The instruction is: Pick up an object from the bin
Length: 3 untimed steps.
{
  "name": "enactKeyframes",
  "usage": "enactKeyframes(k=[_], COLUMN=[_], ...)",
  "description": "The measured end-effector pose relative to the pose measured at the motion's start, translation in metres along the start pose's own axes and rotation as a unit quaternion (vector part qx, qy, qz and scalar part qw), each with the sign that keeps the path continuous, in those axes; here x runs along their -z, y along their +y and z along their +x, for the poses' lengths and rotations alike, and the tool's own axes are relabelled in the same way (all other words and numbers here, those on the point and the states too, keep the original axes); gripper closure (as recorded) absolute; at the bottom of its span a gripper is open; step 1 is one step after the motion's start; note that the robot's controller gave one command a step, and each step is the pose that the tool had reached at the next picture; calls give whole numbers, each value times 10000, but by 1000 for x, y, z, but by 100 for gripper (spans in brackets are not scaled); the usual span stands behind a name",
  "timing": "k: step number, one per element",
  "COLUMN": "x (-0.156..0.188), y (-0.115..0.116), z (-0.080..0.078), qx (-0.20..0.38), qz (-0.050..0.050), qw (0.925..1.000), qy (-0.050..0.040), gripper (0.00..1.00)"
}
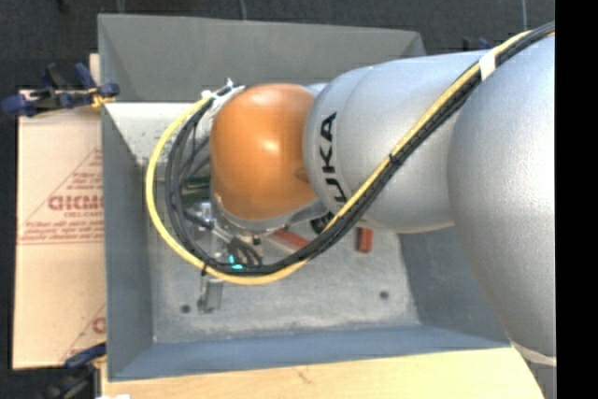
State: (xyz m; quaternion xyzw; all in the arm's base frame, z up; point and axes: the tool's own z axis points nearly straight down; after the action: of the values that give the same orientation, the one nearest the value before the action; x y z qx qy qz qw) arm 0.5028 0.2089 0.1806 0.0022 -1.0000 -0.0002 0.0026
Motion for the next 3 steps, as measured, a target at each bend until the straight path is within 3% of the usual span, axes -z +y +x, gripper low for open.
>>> enactKeyframes(k=[1,2,3], x=[4,-6,-34], y=[-1,-29,-33], z=[-2,-60,-82], qx=[-21,268,817], qz=[-8,-2,13], qw=[10000,9996,9966], qy=[-35,-48,-57], gripper=[0,0,0])
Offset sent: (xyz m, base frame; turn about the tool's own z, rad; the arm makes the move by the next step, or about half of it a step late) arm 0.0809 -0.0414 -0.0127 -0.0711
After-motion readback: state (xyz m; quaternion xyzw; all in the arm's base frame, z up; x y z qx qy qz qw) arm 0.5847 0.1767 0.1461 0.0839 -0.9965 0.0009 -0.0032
